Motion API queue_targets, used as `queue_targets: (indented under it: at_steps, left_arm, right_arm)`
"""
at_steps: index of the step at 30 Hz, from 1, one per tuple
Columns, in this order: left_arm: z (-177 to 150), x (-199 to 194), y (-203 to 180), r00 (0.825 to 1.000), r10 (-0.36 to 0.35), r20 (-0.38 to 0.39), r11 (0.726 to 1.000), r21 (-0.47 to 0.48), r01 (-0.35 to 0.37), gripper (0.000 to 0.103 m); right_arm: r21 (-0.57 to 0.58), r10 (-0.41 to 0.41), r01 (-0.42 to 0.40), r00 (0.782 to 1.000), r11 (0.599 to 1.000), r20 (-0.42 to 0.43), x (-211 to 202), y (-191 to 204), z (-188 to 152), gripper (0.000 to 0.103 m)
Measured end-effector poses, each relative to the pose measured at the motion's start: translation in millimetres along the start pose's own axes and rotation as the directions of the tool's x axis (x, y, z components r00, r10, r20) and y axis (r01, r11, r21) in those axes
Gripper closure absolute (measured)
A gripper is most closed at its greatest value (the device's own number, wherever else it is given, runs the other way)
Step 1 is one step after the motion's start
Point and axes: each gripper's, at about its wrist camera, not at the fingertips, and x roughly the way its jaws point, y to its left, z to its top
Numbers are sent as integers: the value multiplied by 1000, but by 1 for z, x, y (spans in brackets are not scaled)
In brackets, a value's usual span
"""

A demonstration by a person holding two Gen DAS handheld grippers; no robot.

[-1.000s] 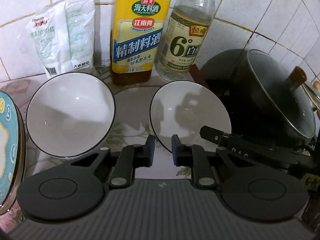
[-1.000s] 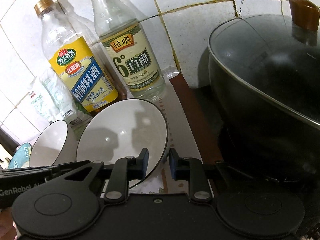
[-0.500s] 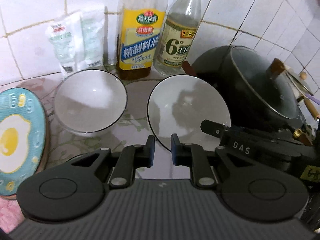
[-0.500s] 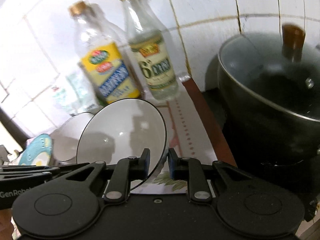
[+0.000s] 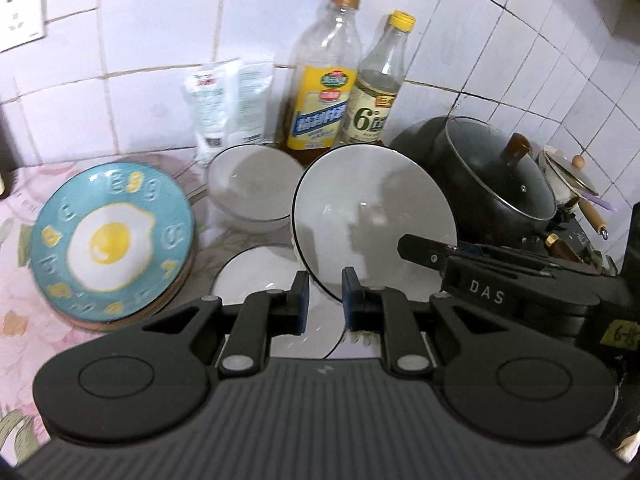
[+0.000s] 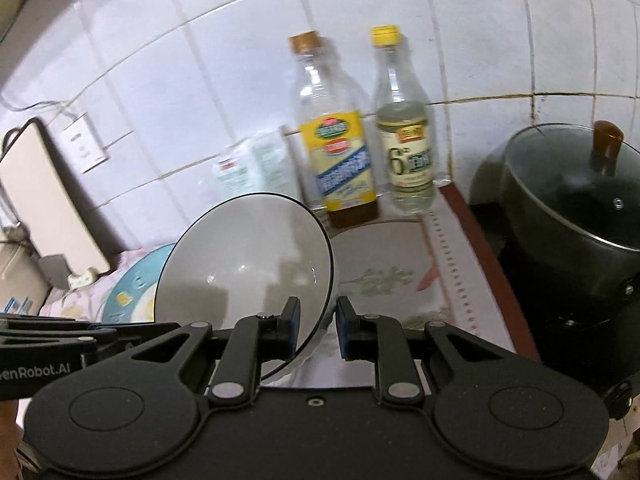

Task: Organize plates and bowls
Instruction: 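Grasp the rim of another white bowl with the left gripper, then lower the held bowl into the other white bowl and open the left gripper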

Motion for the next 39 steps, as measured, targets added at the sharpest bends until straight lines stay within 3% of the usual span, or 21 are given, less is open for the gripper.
queue_targets:
  at_steps: [13, 24, 30, 39]
  left_arm:
    - [-34, -22, 45, 1000, -3, 20, 999, -46, 3, 88]
    - [-41, -1, 58, 1000, -22, 1, 997, -68, 22, 88]
    - [-42, 6, 52, 1000, 10, 10, 1000, -16, -10, 88]
    - [-41, 20, 57, 999, 24, -28, 999, -24, -25, 88]
  right_arm:
    - [-25, 34, -35, 998, 999, -55, 7, 42, -26, 80]
    - [-66, -12, 8, 997, 998, -72, 24, 47, -36, 80]
    - [-123, -59, 52, 997, 991, -57, 33, 52, -41, 80]
    - [-184, -83, 73, 996, 980, -44, 41, 55, -47, 79]
